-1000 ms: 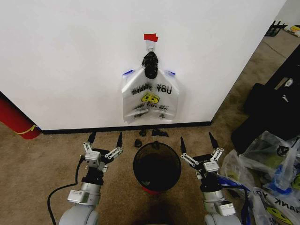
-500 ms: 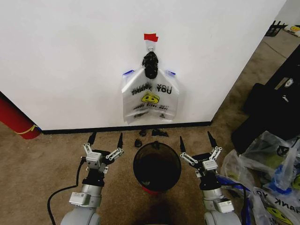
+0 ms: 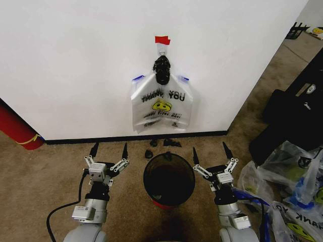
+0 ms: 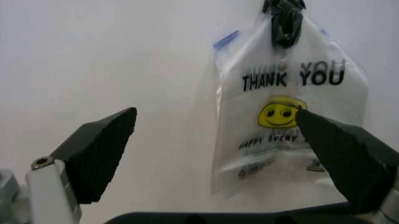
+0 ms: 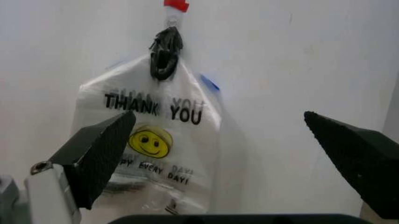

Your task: Pick up the garbage bag from the wall and place it over the trash bin.

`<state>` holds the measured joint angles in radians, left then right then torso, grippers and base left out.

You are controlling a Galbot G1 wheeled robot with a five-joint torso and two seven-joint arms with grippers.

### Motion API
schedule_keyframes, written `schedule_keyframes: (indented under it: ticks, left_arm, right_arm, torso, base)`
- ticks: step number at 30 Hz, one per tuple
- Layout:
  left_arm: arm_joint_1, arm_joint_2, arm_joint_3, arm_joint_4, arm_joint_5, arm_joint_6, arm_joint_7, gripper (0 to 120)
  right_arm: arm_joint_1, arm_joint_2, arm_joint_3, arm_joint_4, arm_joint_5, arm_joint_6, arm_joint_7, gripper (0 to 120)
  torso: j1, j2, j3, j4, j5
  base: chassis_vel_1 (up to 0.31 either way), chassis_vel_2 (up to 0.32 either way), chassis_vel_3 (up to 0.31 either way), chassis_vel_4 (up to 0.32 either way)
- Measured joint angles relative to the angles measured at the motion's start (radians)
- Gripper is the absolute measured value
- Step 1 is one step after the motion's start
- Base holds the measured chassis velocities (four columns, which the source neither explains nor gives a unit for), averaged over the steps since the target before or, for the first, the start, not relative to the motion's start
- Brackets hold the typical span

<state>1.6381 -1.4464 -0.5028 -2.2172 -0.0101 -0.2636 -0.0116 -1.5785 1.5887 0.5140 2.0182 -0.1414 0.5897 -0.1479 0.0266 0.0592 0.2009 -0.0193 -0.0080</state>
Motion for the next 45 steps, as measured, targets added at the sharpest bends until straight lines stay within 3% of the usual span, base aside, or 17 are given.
schedule_keyframes:
  ticks: [42,45]
  left_arm:
    - [0.009,0.009,-0.003,0.002,0.01,-0.017,0.003,100]
    - [0.012,0.009,0.001,0.002,0.014,-0.019,0.003,100]
  right_arm:
    - [0.022,0.0,-0.011,-0.024,-0.008,0.015,-0.008,100]
    - [0.046,-0.014,-0.034,-0.025,0.014,-0.018,0.03,100]
  torso:
    - [0.0,0.0,0.0,0.0,-0.0001]
    - [0.0,0.0,0.0,0.0,0.0]
  base:
    - [0.0,0.0,0.0,0.0]
    - [0.0,0.0,0.0,0.0]
